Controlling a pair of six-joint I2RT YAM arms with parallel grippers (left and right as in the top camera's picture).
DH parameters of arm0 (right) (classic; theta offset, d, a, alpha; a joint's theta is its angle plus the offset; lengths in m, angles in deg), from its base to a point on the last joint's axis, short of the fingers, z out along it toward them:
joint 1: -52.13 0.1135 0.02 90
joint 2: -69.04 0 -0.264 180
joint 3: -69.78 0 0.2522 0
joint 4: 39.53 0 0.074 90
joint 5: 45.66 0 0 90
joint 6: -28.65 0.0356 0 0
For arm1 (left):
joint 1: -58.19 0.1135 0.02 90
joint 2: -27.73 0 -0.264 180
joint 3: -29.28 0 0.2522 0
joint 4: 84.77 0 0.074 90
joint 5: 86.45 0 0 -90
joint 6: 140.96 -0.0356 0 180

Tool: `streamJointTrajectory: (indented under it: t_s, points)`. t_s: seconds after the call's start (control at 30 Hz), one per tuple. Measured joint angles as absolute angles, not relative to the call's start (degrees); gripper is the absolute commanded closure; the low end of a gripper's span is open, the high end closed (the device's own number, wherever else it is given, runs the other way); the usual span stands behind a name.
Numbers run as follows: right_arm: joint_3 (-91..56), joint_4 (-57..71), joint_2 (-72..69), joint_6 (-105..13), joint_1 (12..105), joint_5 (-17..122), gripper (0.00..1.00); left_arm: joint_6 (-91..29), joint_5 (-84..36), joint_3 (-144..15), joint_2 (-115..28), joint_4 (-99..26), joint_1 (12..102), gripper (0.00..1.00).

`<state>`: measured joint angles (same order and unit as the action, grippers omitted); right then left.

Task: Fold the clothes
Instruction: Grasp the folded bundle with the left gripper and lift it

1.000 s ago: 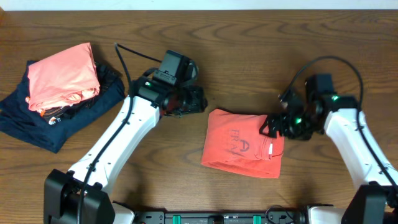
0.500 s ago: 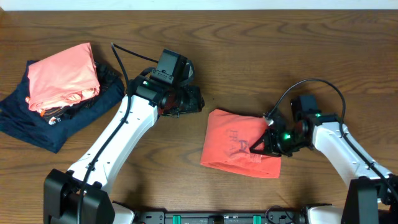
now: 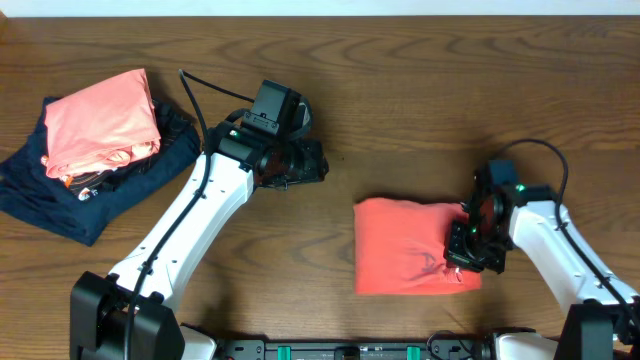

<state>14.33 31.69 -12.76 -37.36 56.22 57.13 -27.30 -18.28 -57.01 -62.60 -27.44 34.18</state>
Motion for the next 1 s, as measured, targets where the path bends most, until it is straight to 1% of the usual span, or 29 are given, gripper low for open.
streamJointTrajectory:
  t_s: [0.03, 0.07, 0.13, 0.23, 0.27, 0.4, 0.5, 0.67, 1.0]
  points:
    - [15.44, 29.91, -12.78, -35.70, 56.22, 55.89, 0.74, -27.35, -18.30, -57.01, -62.60, -27.44, 34.18, 0.39]
    - [16.73, 27.53, -12.78, -34.04, 56.22, 54.75, 0.69, -27.41, -18.28, -56.99, -62.60, -27.42, 34.18, 0.37]
    - [19.01, 22.92, -12.80, -32.18, 56.22, 53.02, 0.69, -27.43, -18.26, -56.97, -62.60, -27.40, 34.13, 0.34]
    - [19.90, 21.57, -12.26, -30.19, 56.22, 52.17, 0.67, -27.48, -18.23, -56.64, -62.60, -27.44, 33.69, 0.28]
    - [19.97, 21.46, -12.13, -29.45, 56.22, 51.73, 0.66, -27.52, -18.28, -56.23, -62.60, -27.48, 33.32, 0.23]
    - [19.99, 20.58, -11.78, -26.76, 56.22, 49.00, 0.62, -27.72, -18.28, -53.58, -62.60, -28.62, 30.79, 0.10]
    - [19.86, 19.73, -11.56, -25.97, 56.22, 46.95, 0.59, -27.78, -18.32, -51.37, -63.01, -31.59, 28.45, 0.02]
    - [19.03, 19.47, -11.60, -26.00, 56.20, 43.49, 0.56, -27.63, -20.38, -48.82, -65.92, -39.48, 24.78, 0.02]
    - [14.88, 22.42, -12.17, -27.90, 56.20, 39.60, 0.54, -27.94, -27.20, -48.55, -76.56, -53.67, 18.42, 0.02]
